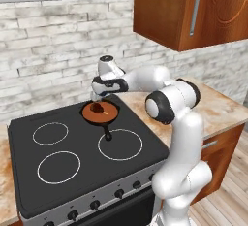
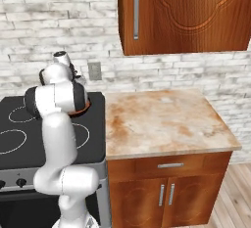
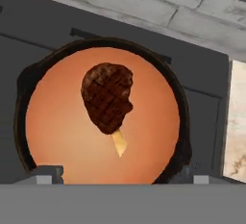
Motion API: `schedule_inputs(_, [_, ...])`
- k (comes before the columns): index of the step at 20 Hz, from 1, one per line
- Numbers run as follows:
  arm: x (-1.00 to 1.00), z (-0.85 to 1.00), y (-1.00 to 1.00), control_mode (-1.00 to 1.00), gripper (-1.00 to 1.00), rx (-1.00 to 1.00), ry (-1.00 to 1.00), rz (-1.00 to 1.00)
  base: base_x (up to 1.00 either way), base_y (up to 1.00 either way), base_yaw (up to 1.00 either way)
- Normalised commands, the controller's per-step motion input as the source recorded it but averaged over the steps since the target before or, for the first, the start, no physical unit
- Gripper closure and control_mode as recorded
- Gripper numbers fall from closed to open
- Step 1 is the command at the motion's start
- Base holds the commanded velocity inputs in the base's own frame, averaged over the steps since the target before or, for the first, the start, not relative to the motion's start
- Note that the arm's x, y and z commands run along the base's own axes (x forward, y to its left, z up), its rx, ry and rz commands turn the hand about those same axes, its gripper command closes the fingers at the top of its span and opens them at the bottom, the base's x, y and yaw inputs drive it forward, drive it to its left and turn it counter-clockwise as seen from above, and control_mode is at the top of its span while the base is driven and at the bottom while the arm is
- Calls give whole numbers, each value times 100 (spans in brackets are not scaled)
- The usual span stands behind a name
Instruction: Retrieve the steak from the fridge and place it on the saucepan with marinade on the stove.
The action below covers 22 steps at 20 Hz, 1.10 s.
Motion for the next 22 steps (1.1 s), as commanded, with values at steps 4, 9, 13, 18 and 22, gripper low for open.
schedule_inputs(4, [-100, 25, -100, -100, -100, 11, -11, -1, 0, 0, 0])
schedule_inputs(9, [-100, 7, -100, -100, -100, 16, -22, 0, 0, 0, 0])
schedule_inputs(13, [-100, 0, -100, -100, -100, 10, -23, 0, 0, 0, 0])
schedule_inputs(18, [-100, 39, -100, -100, -100, 4, -6, -2, 0, 0, 0])
schedule_inputs(22, [-100, 70, -90, -100, -100, 8, -18, -16, 0, 0, 0])
